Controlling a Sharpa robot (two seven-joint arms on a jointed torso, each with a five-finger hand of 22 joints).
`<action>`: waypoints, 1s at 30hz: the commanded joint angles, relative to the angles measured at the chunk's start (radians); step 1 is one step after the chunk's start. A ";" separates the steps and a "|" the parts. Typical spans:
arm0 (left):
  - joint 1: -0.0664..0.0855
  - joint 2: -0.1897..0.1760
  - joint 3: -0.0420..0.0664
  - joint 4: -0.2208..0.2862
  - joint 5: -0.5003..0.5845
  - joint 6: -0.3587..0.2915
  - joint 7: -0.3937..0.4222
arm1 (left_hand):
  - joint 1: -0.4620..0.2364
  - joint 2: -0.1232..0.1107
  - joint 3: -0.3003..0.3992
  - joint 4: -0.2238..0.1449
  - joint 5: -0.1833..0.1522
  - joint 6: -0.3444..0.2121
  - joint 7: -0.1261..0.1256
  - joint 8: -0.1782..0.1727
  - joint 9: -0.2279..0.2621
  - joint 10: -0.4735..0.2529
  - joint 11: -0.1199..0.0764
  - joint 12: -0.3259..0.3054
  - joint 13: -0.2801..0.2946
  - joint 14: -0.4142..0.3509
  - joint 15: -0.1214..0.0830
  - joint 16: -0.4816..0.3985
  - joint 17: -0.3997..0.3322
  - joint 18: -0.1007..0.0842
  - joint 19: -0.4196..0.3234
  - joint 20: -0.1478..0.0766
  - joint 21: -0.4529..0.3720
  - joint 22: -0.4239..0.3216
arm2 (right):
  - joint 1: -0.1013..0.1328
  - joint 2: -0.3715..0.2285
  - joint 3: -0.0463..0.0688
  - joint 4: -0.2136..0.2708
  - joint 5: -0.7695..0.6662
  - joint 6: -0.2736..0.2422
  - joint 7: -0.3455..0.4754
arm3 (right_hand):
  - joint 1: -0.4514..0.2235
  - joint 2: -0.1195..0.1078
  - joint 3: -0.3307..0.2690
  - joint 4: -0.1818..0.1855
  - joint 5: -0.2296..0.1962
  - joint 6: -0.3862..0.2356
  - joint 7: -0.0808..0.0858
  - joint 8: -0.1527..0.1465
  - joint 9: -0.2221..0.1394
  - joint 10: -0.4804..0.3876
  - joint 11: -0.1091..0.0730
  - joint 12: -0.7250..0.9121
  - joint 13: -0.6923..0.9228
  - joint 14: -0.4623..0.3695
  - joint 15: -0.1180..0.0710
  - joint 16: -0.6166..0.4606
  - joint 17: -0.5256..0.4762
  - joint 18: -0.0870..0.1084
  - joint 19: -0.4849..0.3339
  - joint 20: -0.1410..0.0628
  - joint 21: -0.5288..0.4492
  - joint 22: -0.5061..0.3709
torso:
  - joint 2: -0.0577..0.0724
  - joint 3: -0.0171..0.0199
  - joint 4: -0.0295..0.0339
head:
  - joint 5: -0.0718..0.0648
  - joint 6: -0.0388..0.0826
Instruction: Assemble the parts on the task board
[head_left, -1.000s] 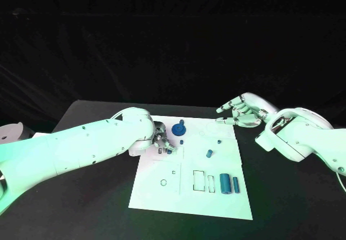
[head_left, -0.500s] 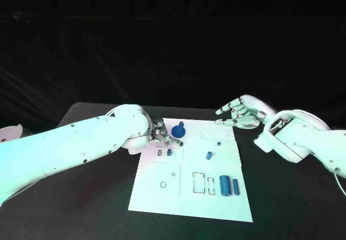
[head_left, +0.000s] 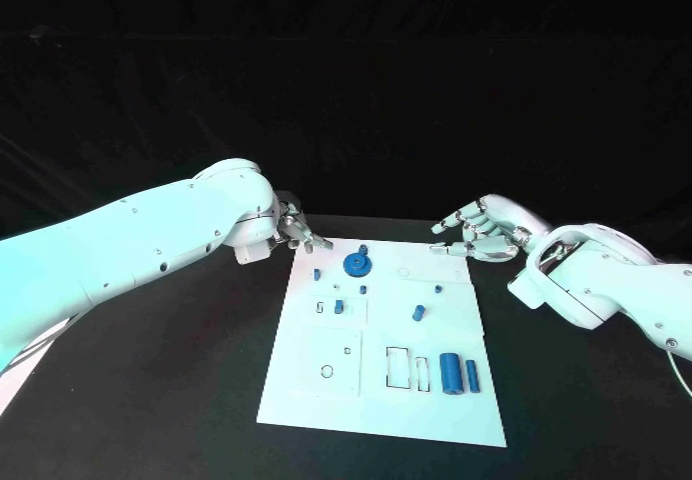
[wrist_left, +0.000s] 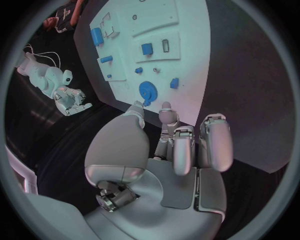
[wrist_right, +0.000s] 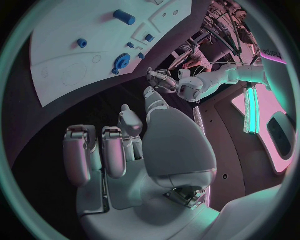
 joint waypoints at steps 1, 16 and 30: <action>0.005 0.029 -0.008 -0.064 0.015 0.087 0.024 | 0.013 0.000 -0.014 0.000 -0.002 -0.004 0.007 -0.015 -0.019 -0.006 0.005 -0.014 -0.014 0.107 0.008 0.003 0.263 0.010 0.014 0.007 -0.009 0.020 | -0.001 0.002 0.000 -0.004 -0.008 0.004 0.010 | 0.000 0.008 -0.008 0.002 0.001 0.005 -0.002 0.002 0.001 -0.007 -0.002 -0.005 -0.002 0.082 0.001 -0.006 0.163 -0.005 0.025 0.001 -0.006 0.122 | 0.001 -0.0024 -0.0012 | 0.006 0.002; -0.011 0.115 -0.048 -0.230 -0.052 0.156 0.067 | 0.003 0.039 -0.067 0.003 -0.025 0.070 -0.013 0.004 -0.049 0.067 -0.012 0.066 0.066 0.107 -0.004 0.003 0.263 0.001 0.035 0.000 0.026 0.065 | -0.003 0.012 0.000 -0.015 -0.007 0.008 0.014 | 0.001 0.010 -0.009 0.003 0.003 0.005 -0.002 0.002 0.001 -0.007 -0.002 -0.004 -0.001 0.083 0.001 -0.006 0.164 -0.005 0.025 0.001 -0.007 0.122 | 0.003 -0.0043 -0.0040 | 0.012 -0.003; -0.020 0.142 -0.053 -0.247 -0.075 0.184 0.079 | 0.004 0.061 -0.081 0.001 -0.024 0.091 -0.023 0.016 -0.048 0.090 -0.019 0.092 0.096 0.107 -0.011 0.003 0.263 -0.004 0.044 -0.007 0.044 0.087 | -0.004 0.019 0.000 -0.024 -0.005 0.009 0.012 | 0.003 0.012 -0.010 0.003 0.007 0.006 -0.002 0.002 0.001 -0.007 -0.002 -0.004 -0.001 0.083 0.001 -0.006 0.164 -0.005 0.026 0.001 -0.006 0.122 | 0.004 -0.0024 -0.0054 | 0.014 -0.004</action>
